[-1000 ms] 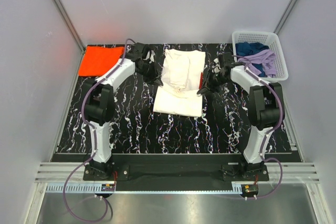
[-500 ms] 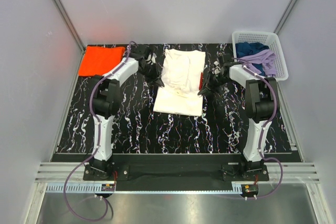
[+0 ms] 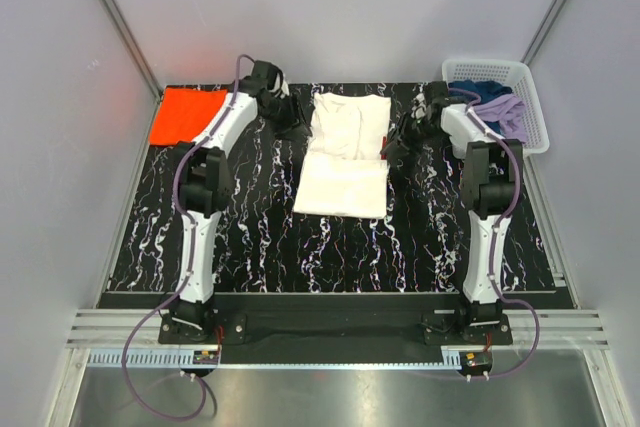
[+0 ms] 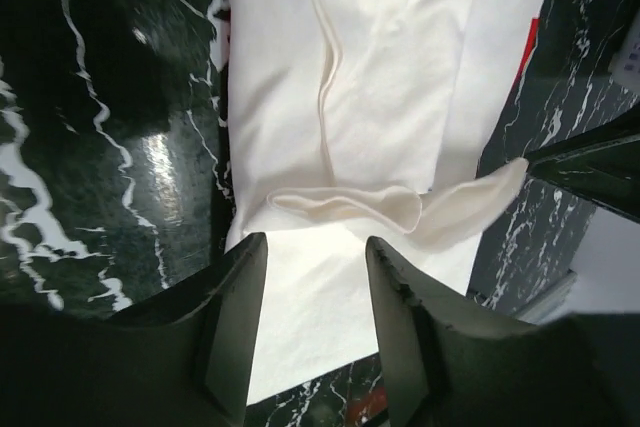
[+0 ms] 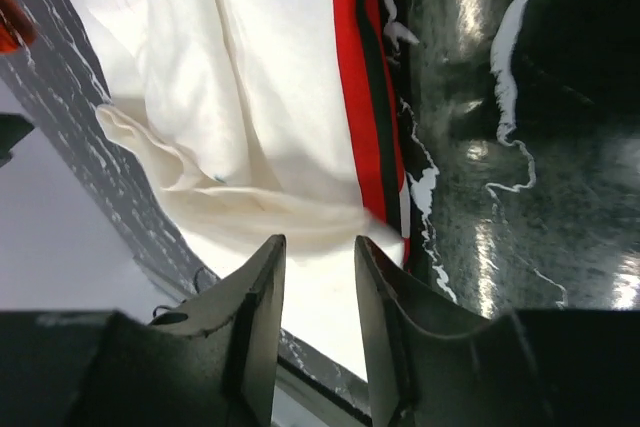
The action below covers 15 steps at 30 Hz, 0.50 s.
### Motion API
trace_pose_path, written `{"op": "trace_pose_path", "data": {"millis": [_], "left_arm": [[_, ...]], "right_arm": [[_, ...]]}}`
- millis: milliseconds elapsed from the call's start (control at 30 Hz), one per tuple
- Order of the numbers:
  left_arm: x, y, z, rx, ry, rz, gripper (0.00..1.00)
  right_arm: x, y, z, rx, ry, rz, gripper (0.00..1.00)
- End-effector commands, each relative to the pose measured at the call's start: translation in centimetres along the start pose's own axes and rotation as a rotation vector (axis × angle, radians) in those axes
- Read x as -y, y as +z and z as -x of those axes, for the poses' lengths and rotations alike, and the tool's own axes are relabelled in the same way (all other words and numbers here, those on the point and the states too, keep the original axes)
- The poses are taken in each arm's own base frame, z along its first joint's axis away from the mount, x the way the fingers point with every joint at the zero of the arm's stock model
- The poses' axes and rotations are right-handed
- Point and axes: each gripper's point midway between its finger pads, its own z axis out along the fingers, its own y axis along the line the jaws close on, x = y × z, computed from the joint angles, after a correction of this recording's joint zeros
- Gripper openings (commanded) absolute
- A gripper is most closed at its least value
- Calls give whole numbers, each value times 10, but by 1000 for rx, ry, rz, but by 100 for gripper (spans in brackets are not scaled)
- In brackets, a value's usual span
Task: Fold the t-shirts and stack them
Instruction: Fold the tshirt
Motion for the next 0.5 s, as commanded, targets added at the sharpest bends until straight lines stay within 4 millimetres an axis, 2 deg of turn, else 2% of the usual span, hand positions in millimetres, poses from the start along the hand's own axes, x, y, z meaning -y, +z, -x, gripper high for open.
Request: {"op": "trace_pose_path", "data": {"millis": [0,33,67,100,133,167,200,233,267,300,367,400,433,467], "left_arm": [[25,-62,22,118,146,19,51],[16,-63,11,92,149,44,52],[16,-71,5,92,164,52,52],[22,-89,-4,106,195,44,52],[25,-96,-10,119,214,27,52],[9,-83,-41,37,187,21,51],[24,-99,-53,60,221,-18,50],[26,-97,-59,71,238,-41,50],[16,-82,-90,-7,225,-48,48],[18,-81,-100,-15,225,-58,47],[27,-77,-116,-21,227,-123,45],[23,-67,-135,-64,178,-140,44],[32,-64,-132,-31,186,-192,43],[36,-61,-137,-47,170,-228,43]], "right_arm": [[-15,-41,17,85,-66,-68,41],[-19,-46,13,90,-89,-80,43],[-20,-50,3,68,-101,-105,46],[-20,-59,0,88,-145,-148,57],[-20,-62,-5,87,-162,-175,59],[-21,-65,-13,78,-178,-193,59],[-30,-62,-28,63,-212,-195,58],[-36,-59,-36,54,-224,-185,56],[-41,-53,-47,41,-238,-172,55],[-54,-42,-62,14,-250,-152,54],[-66,-27,-71,14,-267,-125,50],[-68,-16,-77,-5,-243,-117,49],[-74,-6,-84,-15,-251,-111,44],[-73,6,-84,-23,-241,-113,40]]}}
